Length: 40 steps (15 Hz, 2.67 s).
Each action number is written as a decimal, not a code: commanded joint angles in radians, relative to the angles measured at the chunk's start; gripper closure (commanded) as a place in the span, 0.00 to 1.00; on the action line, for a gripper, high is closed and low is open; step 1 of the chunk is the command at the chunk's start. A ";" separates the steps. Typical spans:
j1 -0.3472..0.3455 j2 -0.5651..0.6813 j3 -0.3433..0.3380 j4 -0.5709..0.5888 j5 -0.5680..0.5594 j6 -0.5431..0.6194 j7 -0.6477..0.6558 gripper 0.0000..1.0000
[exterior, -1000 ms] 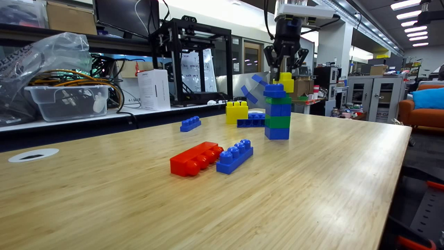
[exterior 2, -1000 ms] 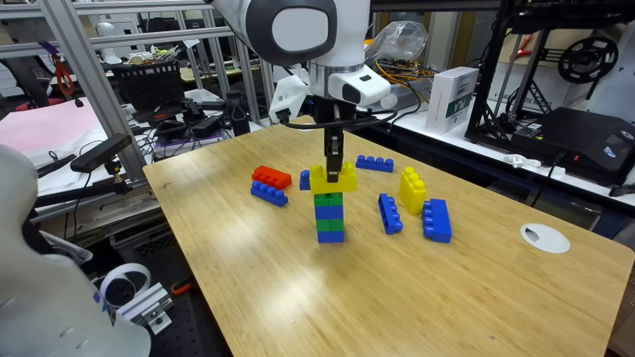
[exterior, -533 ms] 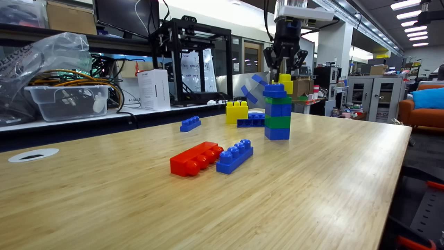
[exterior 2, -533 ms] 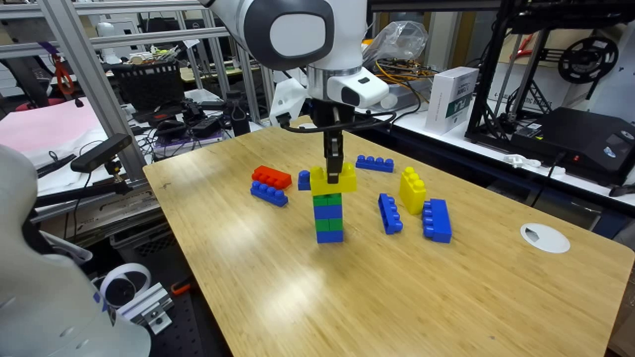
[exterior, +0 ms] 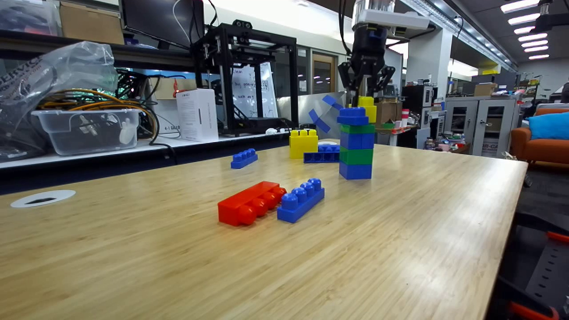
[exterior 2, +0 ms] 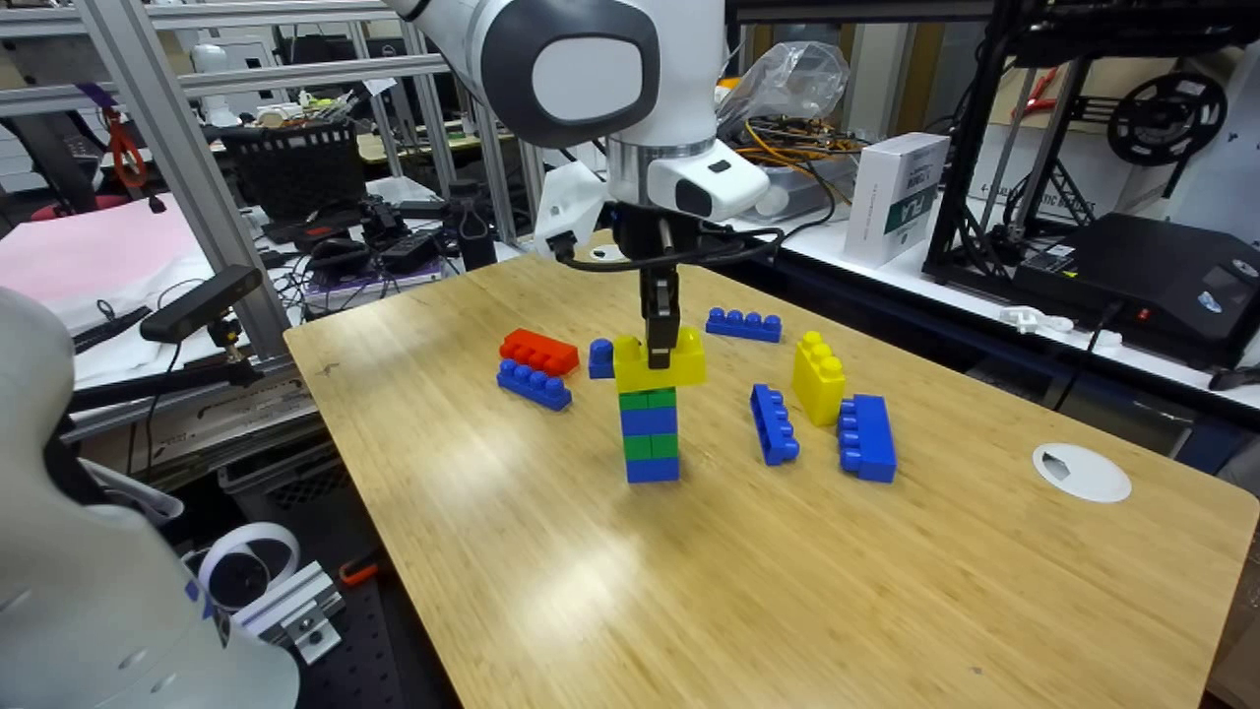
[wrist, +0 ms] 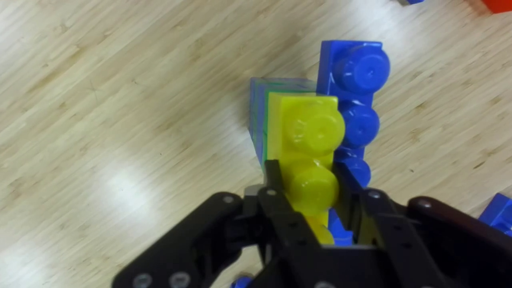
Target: Pick the yellow block and put it on the green block
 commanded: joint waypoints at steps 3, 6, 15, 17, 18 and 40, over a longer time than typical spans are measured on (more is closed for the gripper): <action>-0.002 -0.004 0.001 -0.014 0.018 0.030 -0.035 0.90; -0.001 -0.006 0.001 -0.013 0.019 0.026 -0.041 0.40; 0.001 -0.008 0.004 -0.010 0.011 0.013 -0.055 0.00; 0.001 -0.012 0.004 -0.010 0.010 0.011 -0.059 0.00; 0.002 -0.020 0.005 -0.010 0.007 0.008 -0.064 0.00; 0.009 -0.102 -0.006 0.141 0.034 -0.223 -0.119 1.00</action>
